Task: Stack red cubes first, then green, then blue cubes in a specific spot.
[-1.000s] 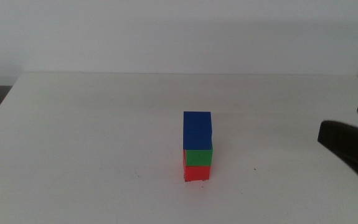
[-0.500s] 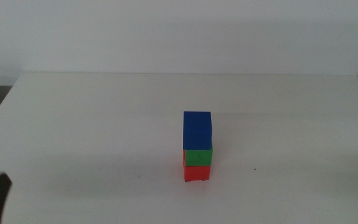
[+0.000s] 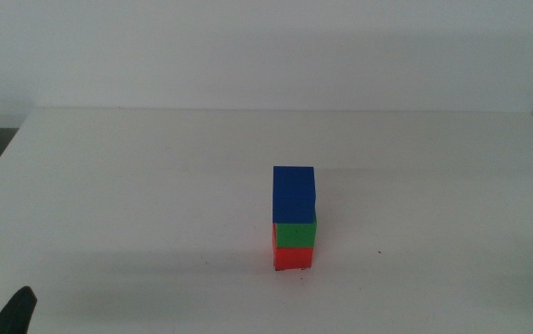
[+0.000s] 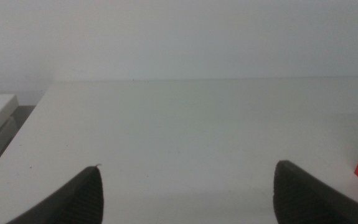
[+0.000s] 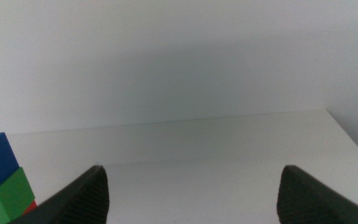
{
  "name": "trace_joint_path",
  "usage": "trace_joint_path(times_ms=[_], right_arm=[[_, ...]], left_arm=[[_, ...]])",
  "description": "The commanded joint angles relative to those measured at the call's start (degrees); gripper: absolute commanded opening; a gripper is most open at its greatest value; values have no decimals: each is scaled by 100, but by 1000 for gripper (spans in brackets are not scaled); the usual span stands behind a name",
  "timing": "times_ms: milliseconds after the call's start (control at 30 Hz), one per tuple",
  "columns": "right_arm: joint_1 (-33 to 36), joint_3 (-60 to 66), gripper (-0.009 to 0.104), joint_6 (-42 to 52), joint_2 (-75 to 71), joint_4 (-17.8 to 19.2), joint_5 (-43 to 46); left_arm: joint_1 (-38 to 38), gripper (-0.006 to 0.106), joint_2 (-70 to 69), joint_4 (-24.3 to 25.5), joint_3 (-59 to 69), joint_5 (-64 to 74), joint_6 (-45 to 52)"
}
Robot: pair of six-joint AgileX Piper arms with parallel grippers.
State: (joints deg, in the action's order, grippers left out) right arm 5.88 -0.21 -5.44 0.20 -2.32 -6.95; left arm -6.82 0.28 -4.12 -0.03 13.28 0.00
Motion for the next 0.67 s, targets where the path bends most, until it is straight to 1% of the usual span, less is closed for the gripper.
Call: trace_joint_path(times_ms=[0,100,200,433,633], right_arm=[[-29,21,84,29,-20,65,82],[-29,21,84,29,-20,65,82],[-29,21,84,29,-20,65,82],[-29,21,84,29,-20,65,82],[-29,21,84,15,-20,65,82]], left_arm=[[8,93,-28,-40,3,-96,0],[8,93,-28,128,3,-130,0],[8,93,-28,128,3,-130,0],[507,93,-28,128,3,-153,0],[535,93,-28,128,3,-153,0]])
